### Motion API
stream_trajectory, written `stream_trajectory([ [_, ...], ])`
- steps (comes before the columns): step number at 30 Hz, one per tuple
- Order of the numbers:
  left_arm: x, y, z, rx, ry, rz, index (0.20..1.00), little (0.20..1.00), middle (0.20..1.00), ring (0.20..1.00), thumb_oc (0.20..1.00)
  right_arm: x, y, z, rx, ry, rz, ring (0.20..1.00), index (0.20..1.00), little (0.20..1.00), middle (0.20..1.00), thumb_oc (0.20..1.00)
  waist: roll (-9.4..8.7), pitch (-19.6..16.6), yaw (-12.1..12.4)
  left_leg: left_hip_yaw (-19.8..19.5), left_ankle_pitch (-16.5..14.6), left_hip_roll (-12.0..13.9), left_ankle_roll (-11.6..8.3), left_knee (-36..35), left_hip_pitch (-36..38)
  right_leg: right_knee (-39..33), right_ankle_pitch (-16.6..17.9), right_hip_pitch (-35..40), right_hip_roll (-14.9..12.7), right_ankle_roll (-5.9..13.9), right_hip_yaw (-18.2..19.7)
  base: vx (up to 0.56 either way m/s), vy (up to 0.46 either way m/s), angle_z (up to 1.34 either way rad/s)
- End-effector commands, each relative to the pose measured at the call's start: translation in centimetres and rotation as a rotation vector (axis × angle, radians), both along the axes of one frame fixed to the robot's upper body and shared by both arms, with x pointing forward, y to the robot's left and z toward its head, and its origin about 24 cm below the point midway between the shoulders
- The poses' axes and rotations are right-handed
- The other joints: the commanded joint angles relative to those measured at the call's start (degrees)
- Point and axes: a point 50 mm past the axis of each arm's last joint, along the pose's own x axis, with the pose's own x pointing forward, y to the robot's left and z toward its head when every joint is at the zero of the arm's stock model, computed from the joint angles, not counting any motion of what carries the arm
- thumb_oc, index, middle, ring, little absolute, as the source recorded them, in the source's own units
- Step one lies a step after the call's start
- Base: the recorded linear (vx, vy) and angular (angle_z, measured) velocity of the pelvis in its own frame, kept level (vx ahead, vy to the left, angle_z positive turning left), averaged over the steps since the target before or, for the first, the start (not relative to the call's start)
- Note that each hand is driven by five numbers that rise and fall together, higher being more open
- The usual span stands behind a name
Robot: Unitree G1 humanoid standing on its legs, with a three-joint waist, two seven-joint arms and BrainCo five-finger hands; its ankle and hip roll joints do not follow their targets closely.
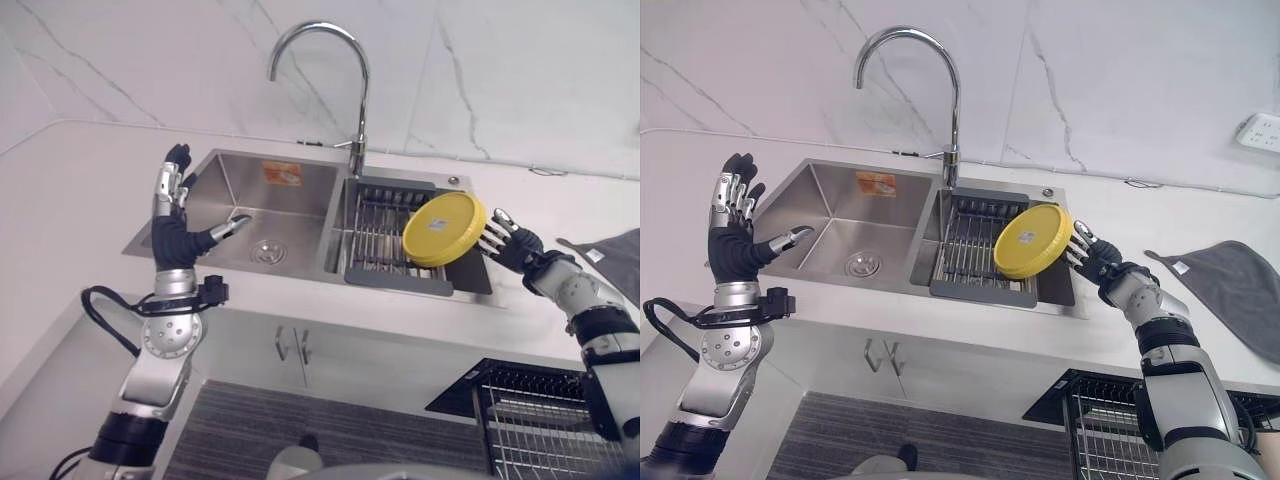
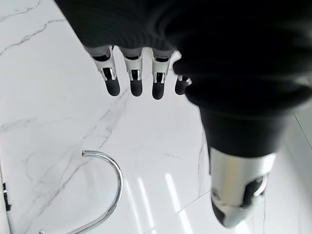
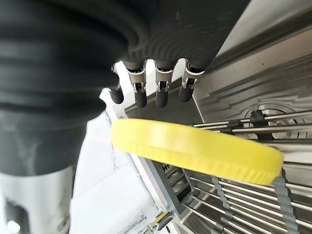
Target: Place the dishes in the dishwasher.
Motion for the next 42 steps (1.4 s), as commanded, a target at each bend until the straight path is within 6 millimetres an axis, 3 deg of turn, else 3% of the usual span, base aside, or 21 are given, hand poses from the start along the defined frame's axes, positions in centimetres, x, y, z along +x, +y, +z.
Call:
stream_trajectory([
  [1,0.5,0.1,1.8,0.023,-0.075,-0.020,1.000,1.000,1.000,1.000,1.000,2.5,0.6,5.2,0.008,-0.159,0.039,1.000,1.000,1.000,1.000,1.000,-0.05,-1.89,1.16,1.06,-7.38,1.24,-2.43,0.29,4.79,0.35,-3.84,0.37,-0.97,-1.47,0.17,0.00,0.000,0.00],
  [24,0.5,0.3,1.4,0.031,-0.038,-0.012,1.000,1.000,1.000,1.000,1.000,2.7,0.2,4.8,-0.036,-0.097,0.041,1.000,1.000,1.000,1.000,1.000,-0.01,-1.39,2.38,0.31,-7.17,0.95,-2.43,0.29,5.06,0.35,-3.90,0.93,-1.00,-1.52,-0.18,0.00,0.000,0.00],
  [42,0.3,0.3,1.2,0.059,-0.005,-0.027,1.000,1.000,1.000,1.000,1.000,2.2,-0.4,3.3,-0.066,-0.017,0.036,1.000,1.000,1.000,1.000,1.000,0.06,-0.06,3.94,-1.17,-6.86,0.57,-2.48,0.29,5.08,0.35,-3.82,1.46,-1.16,-1.42,-0.99,0.01,-0.005,0.03],
])
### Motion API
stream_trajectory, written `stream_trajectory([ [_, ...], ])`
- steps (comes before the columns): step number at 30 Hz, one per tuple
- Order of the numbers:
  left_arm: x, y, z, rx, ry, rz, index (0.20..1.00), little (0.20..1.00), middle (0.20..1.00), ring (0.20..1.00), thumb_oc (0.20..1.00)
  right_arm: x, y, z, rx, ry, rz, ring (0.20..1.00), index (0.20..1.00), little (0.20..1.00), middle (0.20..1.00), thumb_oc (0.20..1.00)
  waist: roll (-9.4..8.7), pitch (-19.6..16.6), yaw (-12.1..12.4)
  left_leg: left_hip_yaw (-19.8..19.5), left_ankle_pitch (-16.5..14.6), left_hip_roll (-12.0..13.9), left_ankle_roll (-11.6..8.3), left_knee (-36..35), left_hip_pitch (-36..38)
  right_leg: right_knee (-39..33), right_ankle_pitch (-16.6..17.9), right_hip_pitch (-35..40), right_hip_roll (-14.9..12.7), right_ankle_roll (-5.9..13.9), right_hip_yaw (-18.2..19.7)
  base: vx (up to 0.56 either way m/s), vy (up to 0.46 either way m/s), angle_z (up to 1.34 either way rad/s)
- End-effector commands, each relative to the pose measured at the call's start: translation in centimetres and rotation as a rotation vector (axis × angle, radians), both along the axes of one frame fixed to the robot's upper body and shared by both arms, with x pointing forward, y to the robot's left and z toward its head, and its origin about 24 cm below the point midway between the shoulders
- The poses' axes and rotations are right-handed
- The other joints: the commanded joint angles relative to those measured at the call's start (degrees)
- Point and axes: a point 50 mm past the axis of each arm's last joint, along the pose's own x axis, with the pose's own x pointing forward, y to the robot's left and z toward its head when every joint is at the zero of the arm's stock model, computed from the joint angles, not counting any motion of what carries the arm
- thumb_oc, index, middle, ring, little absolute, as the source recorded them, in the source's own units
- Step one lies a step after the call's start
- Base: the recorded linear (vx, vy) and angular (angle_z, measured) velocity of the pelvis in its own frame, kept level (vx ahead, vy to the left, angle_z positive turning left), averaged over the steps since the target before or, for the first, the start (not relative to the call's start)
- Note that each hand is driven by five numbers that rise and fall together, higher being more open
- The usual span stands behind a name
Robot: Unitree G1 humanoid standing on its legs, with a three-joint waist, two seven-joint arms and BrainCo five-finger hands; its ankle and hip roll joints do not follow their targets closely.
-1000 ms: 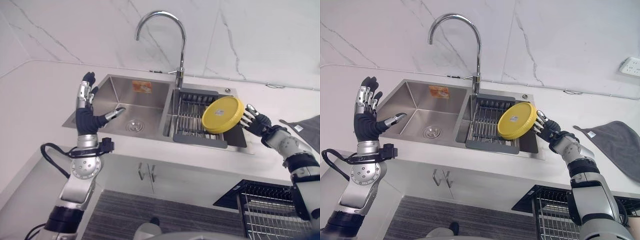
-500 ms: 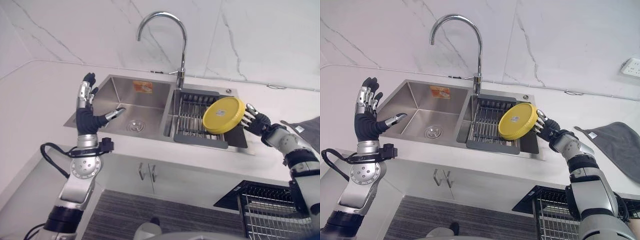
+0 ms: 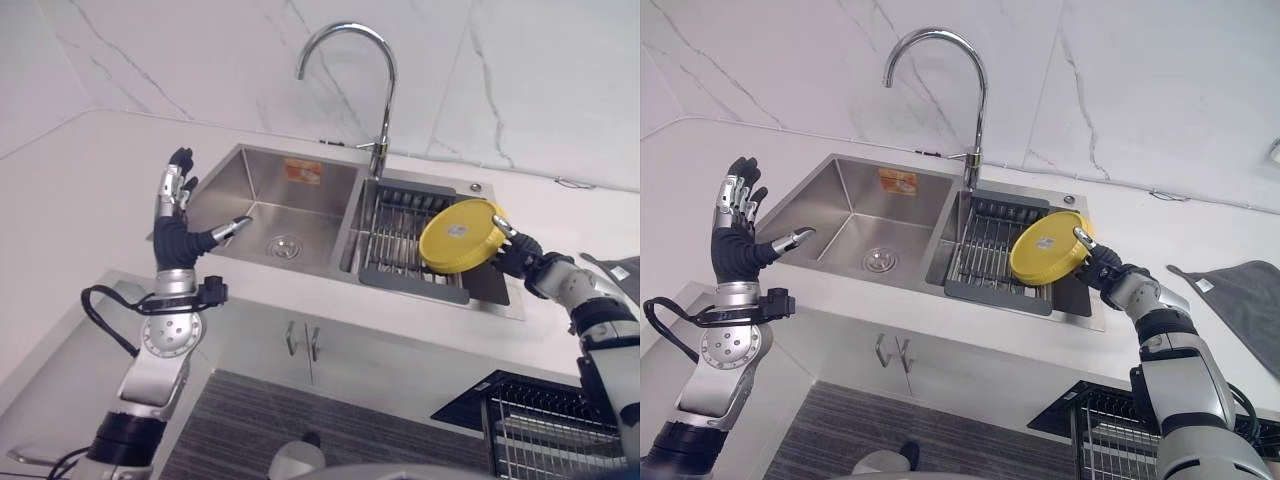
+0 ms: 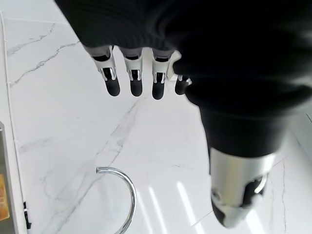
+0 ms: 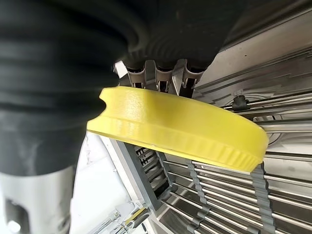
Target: Place the dishes in the dishwasher.
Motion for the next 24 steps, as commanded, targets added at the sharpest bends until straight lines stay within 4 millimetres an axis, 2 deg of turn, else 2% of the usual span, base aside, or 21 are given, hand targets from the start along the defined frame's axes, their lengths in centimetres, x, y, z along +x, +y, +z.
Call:
stream_trajectory([
  [1,0.11,0.11,1.40,0.033,-0.048,-0.035,1.000,1.000,1.000,1.000,1.000,2.07,0.24,4.05,-0.056,-0.112,0.031,1.000,1.000,1.000,1.000,1.000,0.40,-1.26,1.18,0.53,-6.86,1.07,-2.50,0.29,4.16,0.36,-3.21,-0.39,-1.07,-1.73,0.67,0.00,0.000,0.00],
  [10,0.04,0.03,1.44,0.055,-0.040,-0.045,1.000,1.000,1.000,1.000,1.000,1.96,-0.10,3.82,-0.080,-0.106,0.012,1.000,1.000,1.000,1.000,1.000,0.85,-0.42,1.37,0.14,-6.73,1.12,-2.59,0.29,4.05,0.36,-3.12,-0.48,-1.13,-1.57,0.73,0.02,-0.035,0.04],
  [24,-0.06,0.12,1.24,0.086,-0.017,-0.038,1.000,1.000,1.000,1.000,1.000,2.49,0.00,4.75,-0.118,-0.142,-0.006,1.000,1.000,1.000,1.000,1.000,1.23,-0.32,1.84,-0.31,-6.59,1.00,-2.58,0.29,4.00,0.36,-3.33,-0.09,-1.26,-1.45,0.66,0.02,-0.022,0.01],
])
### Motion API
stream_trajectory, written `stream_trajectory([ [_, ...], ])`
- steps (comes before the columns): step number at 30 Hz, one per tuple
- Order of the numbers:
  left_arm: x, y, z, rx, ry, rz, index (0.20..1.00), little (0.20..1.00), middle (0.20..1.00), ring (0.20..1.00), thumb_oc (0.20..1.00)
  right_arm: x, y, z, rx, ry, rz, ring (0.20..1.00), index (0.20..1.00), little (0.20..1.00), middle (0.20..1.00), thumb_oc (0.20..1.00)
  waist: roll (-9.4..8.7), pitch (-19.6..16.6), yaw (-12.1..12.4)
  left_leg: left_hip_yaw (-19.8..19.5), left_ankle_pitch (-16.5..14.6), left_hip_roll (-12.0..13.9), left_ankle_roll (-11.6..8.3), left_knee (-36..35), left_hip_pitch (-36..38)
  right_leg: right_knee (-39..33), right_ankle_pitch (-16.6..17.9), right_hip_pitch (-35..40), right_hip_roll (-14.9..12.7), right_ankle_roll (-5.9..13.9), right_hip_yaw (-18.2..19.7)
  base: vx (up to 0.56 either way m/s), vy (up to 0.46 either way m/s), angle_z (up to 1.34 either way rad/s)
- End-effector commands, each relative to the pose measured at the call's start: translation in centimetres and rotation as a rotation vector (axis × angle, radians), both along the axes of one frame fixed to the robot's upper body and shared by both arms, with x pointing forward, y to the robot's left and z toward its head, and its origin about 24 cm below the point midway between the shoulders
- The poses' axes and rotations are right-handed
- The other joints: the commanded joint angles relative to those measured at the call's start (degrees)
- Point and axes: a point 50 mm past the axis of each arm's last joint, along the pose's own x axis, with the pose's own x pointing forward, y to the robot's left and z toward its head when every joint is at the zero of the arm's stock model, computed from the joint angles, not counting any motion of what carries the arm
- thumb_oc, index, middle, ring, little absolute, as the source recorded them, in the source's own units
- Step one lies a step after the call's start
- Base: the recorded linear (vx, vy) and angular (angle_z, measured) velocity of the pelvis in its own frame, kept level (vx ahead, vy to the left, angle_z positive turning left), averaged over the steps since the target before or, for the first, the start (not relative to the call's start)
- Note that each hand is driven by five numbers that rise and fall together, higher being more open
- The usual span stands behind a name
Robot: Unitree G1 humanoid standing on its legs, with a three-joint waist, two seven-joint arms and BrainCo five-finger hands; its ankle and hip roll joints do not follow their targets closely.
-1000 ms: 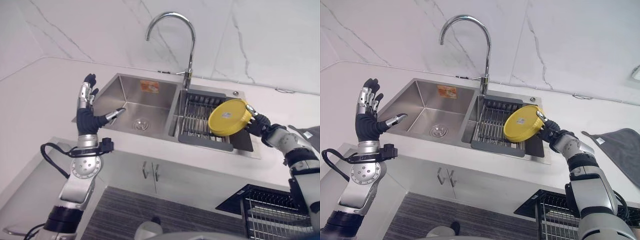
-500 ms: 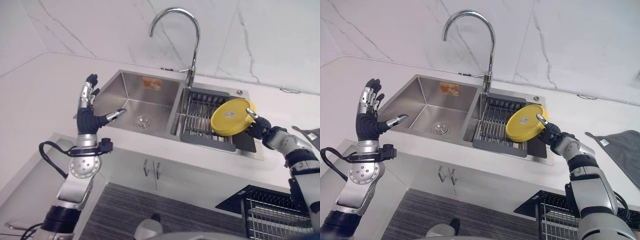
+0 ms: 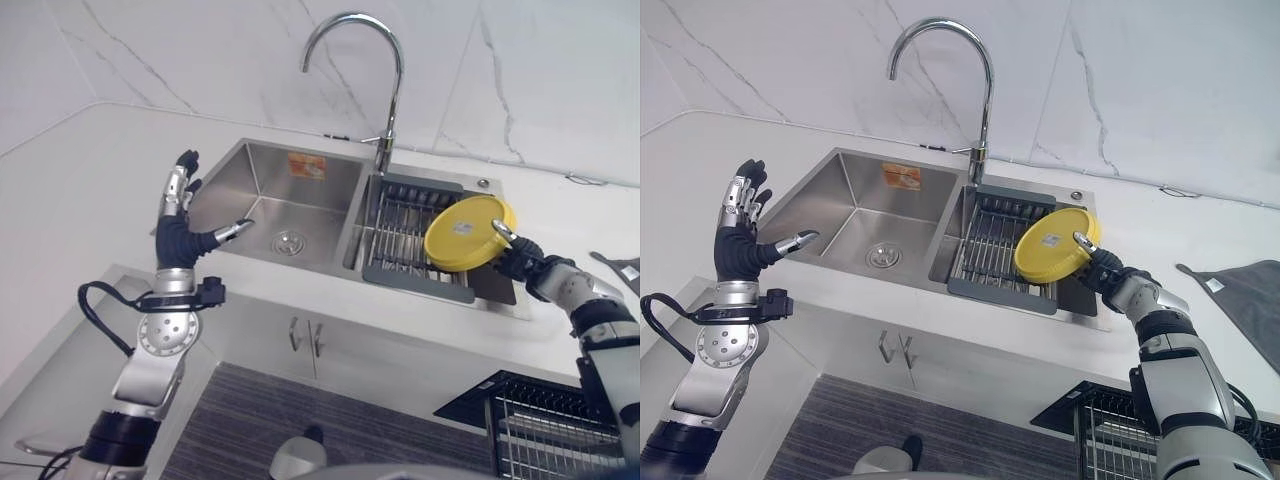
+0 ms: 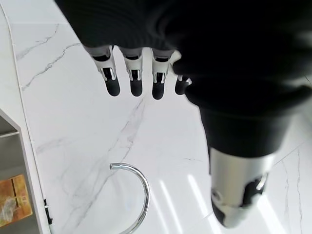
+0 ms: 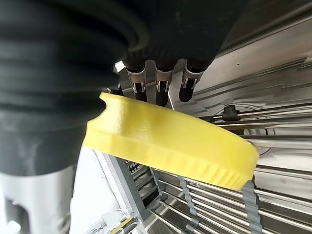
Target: Place the dishes in the dishwasher.
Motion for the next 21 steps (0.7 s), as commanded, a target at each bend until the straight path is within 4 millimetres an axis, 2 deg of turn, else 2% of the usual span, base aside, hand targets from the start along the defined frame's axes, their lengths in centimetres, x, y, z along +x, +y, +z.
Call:
stream_trajectory([
  [1,-0.3,0.0,1.3,0.053,-0.054,-0.030,1.000,1.000,1.000,1.000,1.000,2.6,0.4,5.1,-0.085,-0.166,0.030,1.000,1.000,1.000,1.000,1.000,0.64,-1.17,1.79,0.81,-6.70,1.15,-2.57,0.28,4.22,0.36,-3.15,-0.35,-1.31,-1.38,1.55,0.04,-0.009,0.00],
  [21,-0.7,0.3,0.2,0.074,0.014,-0.037,1.000,1.000,1.000,1.000,1.000,2.9,-0.4,5.8,-0.138,-0.158,-0.034,1.000,1.000,1.000,1.000,1.000,0.68,-0.46,3.56,-0.22,-6.56,1.01,-2.51,0.28,3.84,0.36,-3.15,-0.20,-1.42,-0.96,1.20,0.03,-0.003,0.01],
])
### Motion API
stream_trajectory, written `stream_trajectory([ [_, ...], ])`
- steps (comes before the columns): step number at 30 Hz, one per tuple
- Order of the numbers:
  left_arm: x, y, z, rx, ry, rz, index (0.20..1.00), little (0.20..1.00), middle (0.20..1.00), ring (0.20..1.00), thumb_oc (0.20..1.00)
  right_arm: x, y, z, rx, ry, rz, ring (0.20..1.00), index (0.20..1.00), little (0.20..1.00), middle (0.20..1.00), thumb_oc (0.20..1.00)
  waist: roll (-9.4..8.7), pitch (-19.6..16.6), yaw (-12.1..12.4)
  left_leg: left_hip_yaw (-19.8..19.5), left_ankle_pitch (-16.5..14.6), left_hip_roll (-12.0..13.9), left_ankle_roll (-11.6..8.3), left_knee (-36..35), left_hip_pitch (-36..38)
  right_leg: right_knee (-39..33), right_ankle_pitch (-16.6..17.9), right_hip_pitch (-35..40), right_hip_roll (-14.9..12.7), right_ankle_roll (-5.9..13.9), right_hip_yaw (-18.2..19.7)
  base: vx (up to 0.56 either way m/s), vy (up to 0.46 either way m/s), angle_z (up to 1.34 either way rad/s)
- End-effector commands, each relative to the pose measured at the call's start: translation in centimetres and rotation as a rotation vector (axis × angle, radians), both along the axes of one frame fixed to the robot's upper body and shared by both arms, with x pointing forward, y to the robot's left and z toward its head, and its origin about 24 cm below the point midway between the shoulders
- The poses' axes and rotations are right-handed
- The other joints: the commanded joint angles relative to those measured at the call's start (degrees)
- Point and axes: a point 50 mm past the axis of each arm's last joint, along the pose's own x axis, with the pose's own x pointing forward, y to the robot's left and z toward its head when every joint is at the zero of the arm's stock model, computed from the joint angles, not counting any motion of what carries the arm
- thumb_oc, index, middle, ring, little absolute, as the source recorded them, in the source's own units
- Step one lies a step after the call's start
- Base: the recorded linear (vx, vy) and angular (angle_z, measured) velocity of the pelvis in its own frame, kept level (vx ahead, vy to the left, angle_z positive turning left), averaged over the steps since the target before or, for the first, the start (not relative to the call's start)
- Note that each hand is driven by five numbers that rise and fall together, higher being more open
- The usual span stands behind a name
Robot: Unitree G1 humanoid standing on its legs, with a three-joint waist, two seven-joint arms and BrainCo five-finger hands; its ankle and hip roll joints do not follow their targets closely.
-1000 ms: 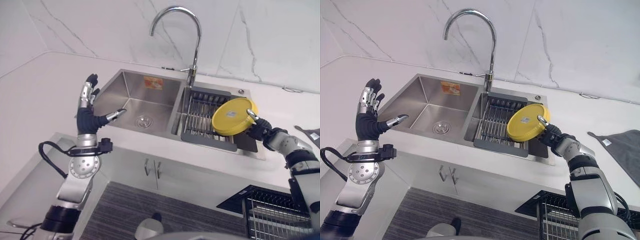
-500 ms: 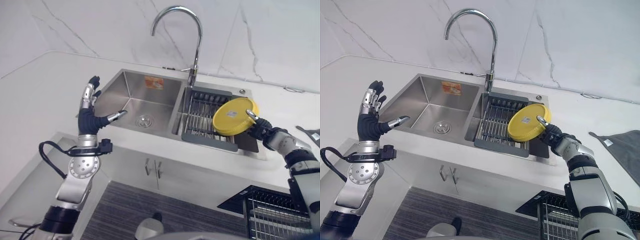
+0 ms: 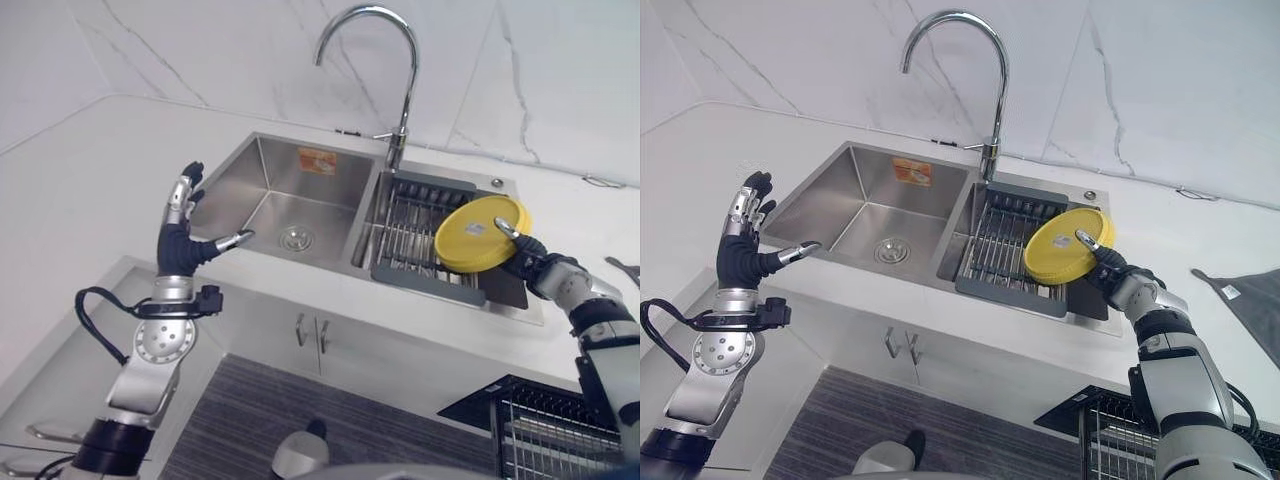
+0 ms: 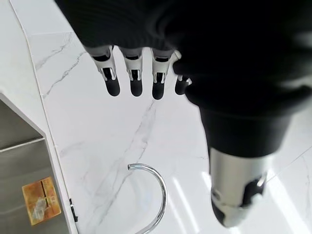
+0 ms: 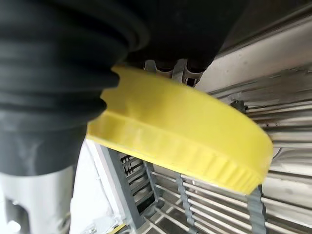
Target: Place the dishes in the dishwasher.
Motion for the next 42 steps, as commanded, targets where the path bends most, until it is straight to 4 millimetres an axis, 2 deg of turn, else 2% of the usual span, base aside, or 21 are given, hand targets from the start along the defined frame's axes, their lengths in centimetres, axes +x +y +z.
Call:
stream_trajectory([
  [1,-0.3,0.0,1.0,0.042,-0.033,-0.029,1.000,1.000,1.000,1.000,1.000,2.8,-0.1,5.8,-0.090,-0.159,0.015,0.887,0.887,0.887,0.887,0.887,0.79,-1.71,1.72,0.01,-6.60,1.59,-2.61,0.28,3.80,0.36,-3.12,-0.39,-0.84,-1.10,1.57,0.04,0.002,0.00],
  [2,-0.4,0.0,0.9,0.043,-0.028,-0.029,1.000,1.000,1.000,1.000,1.000,2.8,-0.3,6.0,-0.115,-0.166,0.005,0.338,0.338,0.338,0.338,0.338,0.84,-1.65,1.86,0.01,-6.55,1.63,-2.67,0.28,3.68,0.36,-3.11,-0.45,-0.82,-1.05,1.60,0.00,0.000,0.00],
  [3,-0.4,0.0,0.8,0.044,-0.024,-0.031,1.000,1.000,1.000,1.000,1.000,2.9,-0.6,6.5,-0.156,-0.174,-0.014,0.200,0.200,0.200,0.200,0.200,0.92,-1.47,2.08,-0.09,-6.49,1.65,-2.71,0.28,3.48,0.36,-3.08,-0.60,-0.84,-0.98,1.60,0.00,0.000,0.00],
  [9,-0.5,-0.1,0.1,0.038,-0.010,-0.031,1.000,1.000,1.000,1.000,1.000,3.3,-1.7,8.9,-0.254,-0.227,-0.160,0.200,0.200,0.200,0.200,0.200,1.08,-1.17,2.35,-0.21,-6.34,1.63,-2.62,0.28,2.95,0.36,-2.76,-1.15,-0.76,-0.80,1.80,-0.03,0.012,0.00],
  [11,-0.7,-0.2,-0.3,0.032,0.007,-0.031,1.000,1.000,1.000,1.000,1.000,3.3,-1.5,8.8,-0.170,-0.269,-0.164,0.200,0.200,0.200,0.200,0.200,1.01,-1.50,2.09,-0.20,-6.50,1.70,-2.53,0.28,3.40,0.36,-2.77,-0.97,-0.61,-0.94,2.11,0.03,0.037,0.01],
  [15,-1.0,-0.2,-0.7,0.027,0.023,-0.038,1.000,1.000,1.000,1.000,1.000,3.2,-1.3,8.6,-0.226,-0.312,-0.165,0.200,0.200,0.200,0.200,0.200,0.82,-1.63,1.84,0.04,-6.59,1.74,-2.54,0.28,3.64,0.36,-2.67,-0.96,-0.56,-0.89,2.36,0.01,0.007,0.00],
  [24,-1.1,-0.6,-1.2,0.009,0.027,-0.052,1.000,1.000,1.000,1.000,1.000,3.2,-1.1,9.4,-0.111,-0.413,-0.294,0.200,0.200,0.200,0.200,0.200,0.76,-1.60,0.93,0.72,-6.78,2.03,-2.42,0.28,4.17,0.36,-2.59,-0.84,-0.27,-1.11,3.11,0.00,0.002,0.00],
  [27,-1.4,-0.5,-1.4,-0.003,0.025,-0.050,1.000,1.000,1.000,1.000,1.000,3.1,-0.5,10.0,-0.122,-0.488,-0.264,0.200,0.200,0.200,0.200,0.200,0.77,-1.85,0.40,1.08,-6.68,2.29,-2.57,0.28,4.25,0.36,-2.68,-0.80,-0.14,-1.28,3.28,0.00,0.010,0.00],
  [32,-1.8,-0.3,-1.3,-0.016,0.000,-0.052,1.000,1.000,1.000,1.000,1.000,2.0,0.1,12.3,-0.123,-0.661,-0.240,0.200,0.200,0.200,0.200,0.200,0.40,-1.82,-0.99,1.35,-6.85,2.63,-2.69,0.28,4.21,0.36,-2.55,-1.32,-0.27,-1.28,3.06,-0.03,-0.007,0.01],
  [35,-1.8,-0.3,-1.3,-0.015,0.002,-0.053,1.000,1.000,1.000,1.000,1.000,2.0,0.1,12.2,-0.123,-0.659,-0.241,0.200,0.200,0.200,0.200,0.200,0.34,-1.95,-0.96,1.34,-6.84,2.63,-2.69,0.28,4.15,0.36,-2.55,-1.37,-0.27,-1.29,3.05,-0.03,-0.019,-0.01],
  [36,-2.2,-0.3,-0.9,-0.034,-0.031,-0.055,1.000,1.000,1.000,1.000,1.000,0.8,1.0,13.4,-0.071,-0.774,-0.225,0.200,0.200,0.200,0.200,0.200,0.37,-1.64,-2.45,1.70,-6.96,2.86,-2.58,0.28,4.07,0.36,-2.59,-1.87,0.00,-1.49,3.68,-0.18,-0.118,0.03],
  [37,-2.5,-0.5,-0.6,-0.041,-0.060,-0.054,1.000,1.000,1.000,1.000,1.000,-0.6,2.6,13.4,-0.045,-0.827,-0.196,0.200,0.200,0.200,0.200,0.200,0.18,-1.63,-4.05,2.27,-6.93,3.16,-2.38,0.28,3.97,0.36,-2.43,-2.44,0.37,-1.72,4.68,-0.21,-0.142,0.12],
  [39,-2.6,-0.4,-0.6,-0.050,-0.075,-0.033,1.000,1.000,1.000,1.000,1.000,-2.0,3.8,13.2,-0.042,-0.870,-0.168,0.200,0.200,0.200,0.200,0.200,0.17,-1.80,-5.29,3.05,-7.06,3.52,-2.34,0.28,4.13,0.36,-2.42,-2.76,0.70,-1.85,5.72,-0.14,-0.078,-0.08],
  [40,-2.8,-0.3,-0.6,-0.062,-0.091,-0.004,1.000,1.000,1.000,1.000,1.000,-3.3,5.0,12.7,-0.038,-0.901,-0.145,0.200,0.200,0.200,0.200,0.200,0.29,-1.66,-6.72,3.81,-6.47,3.80,-2.17,0.28,3.88,0.36,-1.81,-3.36,0.82,-2.03,6.47,-0.14,-0.051,-0.44],
  [42,-3.1,-0.1,-0.7,-0.067,-0.101,0.025,1.000,1.000,1.000,1.000,1.000,-5.1,5.5,11.8,-0.012,-0.931,-0.123,0.200,0.200,0.200,0.200,0.200,0.40,-1.91,-8.25,4.69,-7.02,4.28,-2.21,0.28,4.21,0.36,-2.29,-3.52,1.17,-2.04,7.57,-0.12,-0.075,-0.39],
])
